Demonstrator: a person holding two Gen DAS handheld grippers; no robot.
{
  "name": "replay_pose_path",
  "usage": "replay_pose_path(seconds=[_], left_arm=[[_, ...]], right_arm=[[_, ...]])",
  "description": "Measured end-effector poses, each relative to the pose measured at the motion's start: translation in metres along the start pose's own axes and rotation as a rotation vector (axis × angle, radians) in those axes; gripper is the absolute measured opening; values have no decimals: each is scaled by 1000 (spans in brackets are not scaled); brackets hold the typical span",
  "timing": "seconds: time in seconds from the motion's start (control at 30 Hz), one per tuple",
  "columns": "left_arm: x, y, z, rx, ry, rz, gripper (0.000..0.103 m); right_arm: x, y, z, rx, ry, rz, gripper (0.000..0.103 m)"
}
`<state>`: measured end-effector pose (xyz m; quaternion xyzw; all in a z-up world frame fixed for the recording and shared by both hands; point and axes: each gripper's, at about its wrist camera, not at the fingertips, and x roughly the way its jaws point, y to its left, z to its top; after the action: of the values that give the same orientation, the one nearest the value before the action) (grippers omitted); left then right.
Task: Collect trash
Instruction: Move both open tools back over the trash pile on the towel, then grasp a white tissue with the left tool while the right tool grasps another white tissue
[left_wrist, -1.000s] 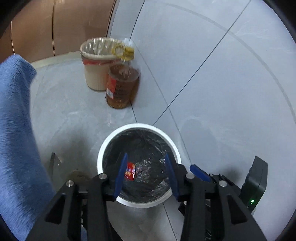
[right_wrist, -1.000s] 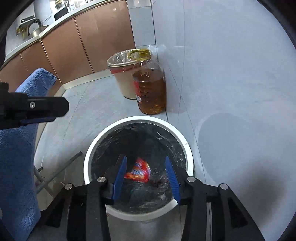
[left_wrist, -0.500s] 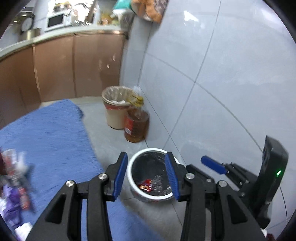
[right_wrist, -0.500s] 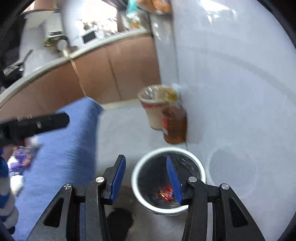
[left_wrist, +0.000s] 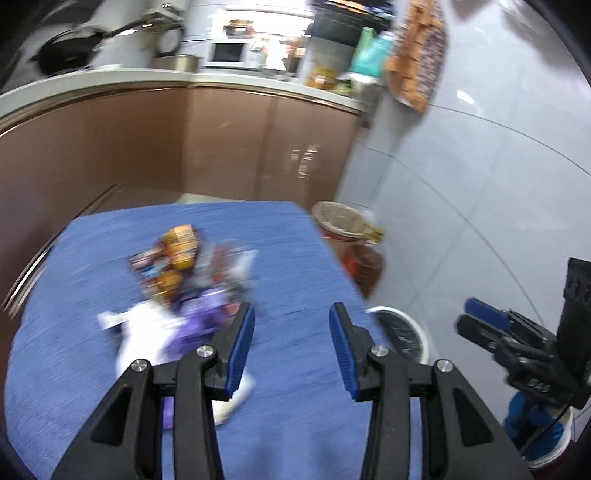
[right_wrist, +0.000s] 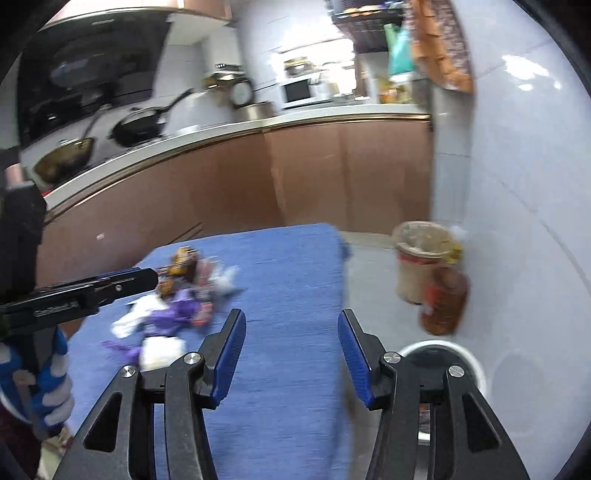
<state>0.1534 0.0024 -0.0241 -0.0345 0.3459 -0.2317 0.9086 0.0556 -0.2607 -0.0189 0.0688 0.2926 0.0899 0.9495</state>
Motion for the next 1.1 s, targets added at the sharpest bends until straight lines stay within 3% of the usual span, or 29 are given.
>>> replay_pose_path(seconds=[0.13, 0.33, 0.5, 0.8, 0.97, 1.1], left_arm=[[-9, 57, -11, -86, 9, 63, 44], [7, 111, -31, -179, 79, 77, 44], [34, 128, -42, -223, 132, 67, 44], [69, 146, -51, -297, 186, 28, 44], [73, 148, -56, -309, 188, 16, 36], [72, 146, -57, -311, 180, 14, 17]], right_arm=[[25, 32, -4, -28, 70, 97, 51], [74, 73, -17, -87, 198, 230, 52], [119, 101, -26, -141, 295, 278, 57], [179, 116, -38, -177, 390, 312, 63], [195, 117, -47, -182, 424, 319, 62], [196, 115, -55, -189, 429, 314, 36]])
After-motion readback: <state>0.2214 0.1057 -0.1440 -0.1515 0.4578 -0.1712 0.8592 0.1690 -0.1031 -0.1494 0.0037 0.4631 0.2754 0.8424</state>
